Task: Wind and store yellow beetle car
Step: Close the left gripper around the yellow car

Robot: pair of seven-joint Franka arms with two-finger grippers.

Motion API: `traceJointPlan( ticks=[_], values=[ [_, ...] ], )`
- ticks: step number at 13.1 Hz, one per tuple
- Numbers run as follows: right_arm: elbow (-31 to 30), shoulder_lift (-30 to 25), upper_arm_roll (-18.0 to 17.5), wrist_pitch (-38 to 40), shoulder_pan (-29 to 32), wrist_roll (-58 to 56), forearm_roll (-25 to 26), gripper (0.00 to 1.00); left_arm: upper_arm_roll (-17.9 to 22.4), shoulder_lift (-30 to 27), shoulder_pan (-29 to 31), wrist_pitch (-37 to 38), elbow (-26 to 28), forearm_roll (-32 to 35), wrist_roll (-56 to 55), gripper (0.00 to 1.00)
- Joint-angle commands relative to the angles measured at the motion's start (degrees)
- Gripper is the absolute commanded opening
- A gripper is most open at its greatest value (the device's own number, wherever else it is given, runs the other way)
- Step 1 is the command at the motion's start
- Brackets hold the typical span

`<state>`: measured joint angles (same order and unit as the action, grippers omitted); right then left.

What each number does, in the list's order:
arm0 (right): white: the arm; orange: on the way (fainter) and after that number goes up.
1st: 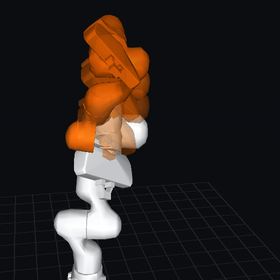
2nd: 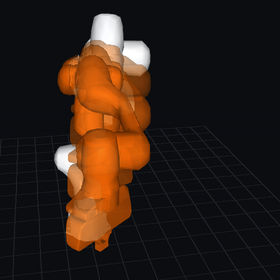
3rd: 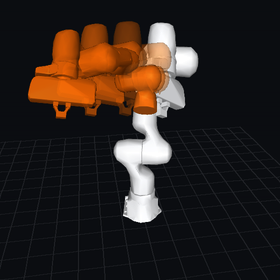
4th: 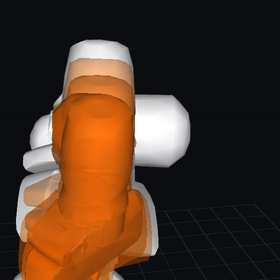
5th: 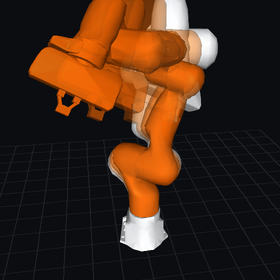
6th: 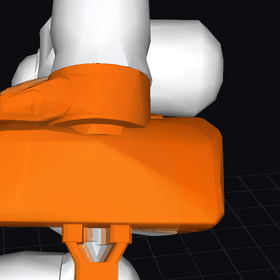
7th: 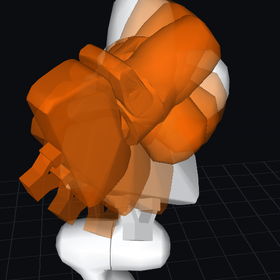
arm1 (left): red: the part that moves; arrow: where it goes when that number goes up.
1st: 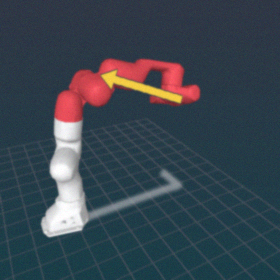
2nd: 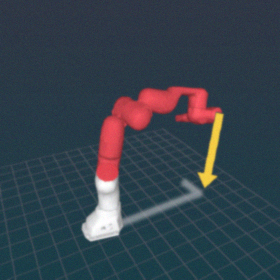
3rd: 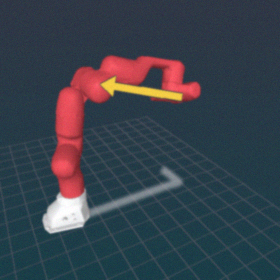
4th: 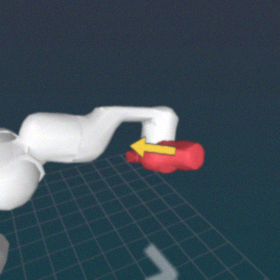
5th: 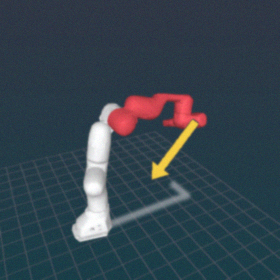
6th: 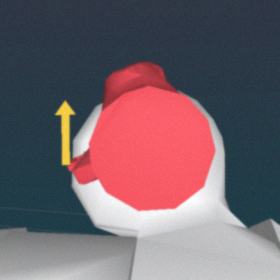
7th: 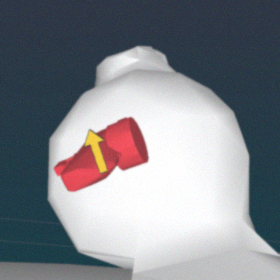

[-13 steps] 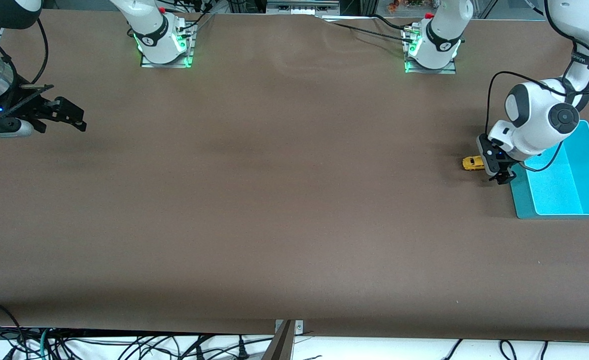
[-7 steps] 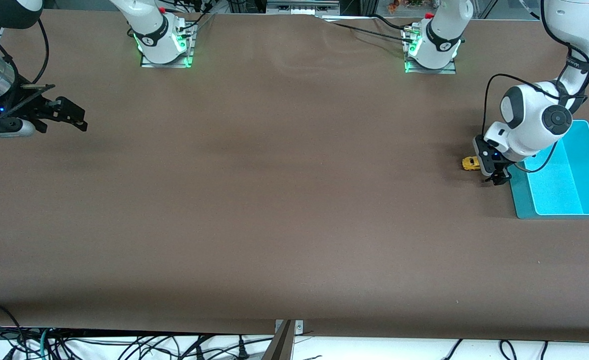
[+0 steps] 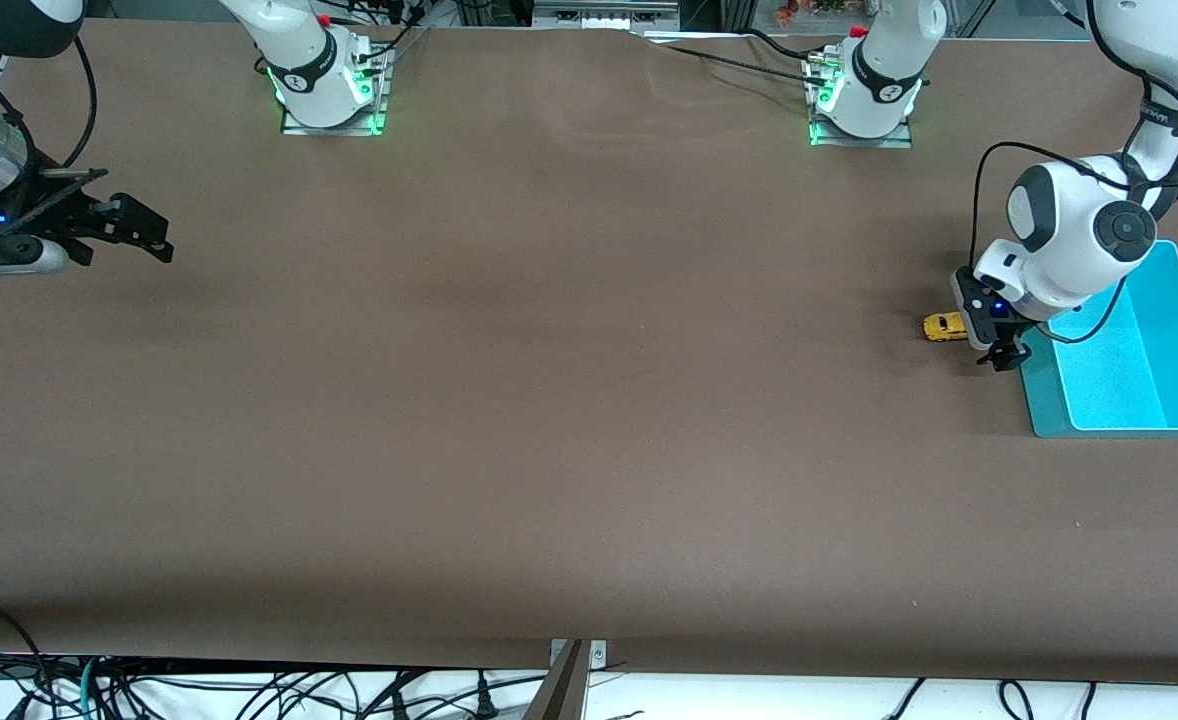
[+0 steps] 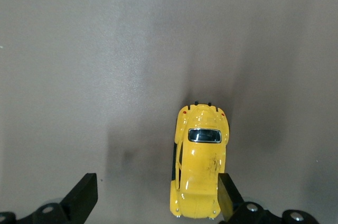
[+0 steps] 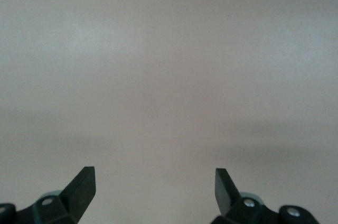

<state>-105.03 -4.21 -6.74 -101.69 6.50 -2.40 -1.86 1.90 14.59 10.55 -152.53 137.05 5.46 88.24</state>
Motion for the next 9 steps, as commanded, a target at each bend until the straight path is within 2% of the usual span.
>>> traceJointPlan(
  ticks=[1,7,8,9],
  values=[
    [0.0,-0.7,0.9,0.6,-1.1,0.0,0.4,1.00,-0.1,-0.9,0.0,1.0,0.8,1.1,0.7,1.00],
    [0.4,-0.2,0.5,0.0,-1.2,0.0,-0.3,1.00,-0.1,1.1,0.0,-0.8,2.1,1.0,0.6,1.00],
    [0.4,-0.3,0.5,0.0,-1.2,0.0,-0.4,1.00,-0.1,1.5,0.0,-1.8,2.5,1.0,0.6,0.96],
    [0.5,-0.3,0.7,0.4,-1.1,-0.1,-0.4,1.00,-0.1,1.8,0.0,-2.0,2.5,1.0,0.6,0.85]
  ],
)
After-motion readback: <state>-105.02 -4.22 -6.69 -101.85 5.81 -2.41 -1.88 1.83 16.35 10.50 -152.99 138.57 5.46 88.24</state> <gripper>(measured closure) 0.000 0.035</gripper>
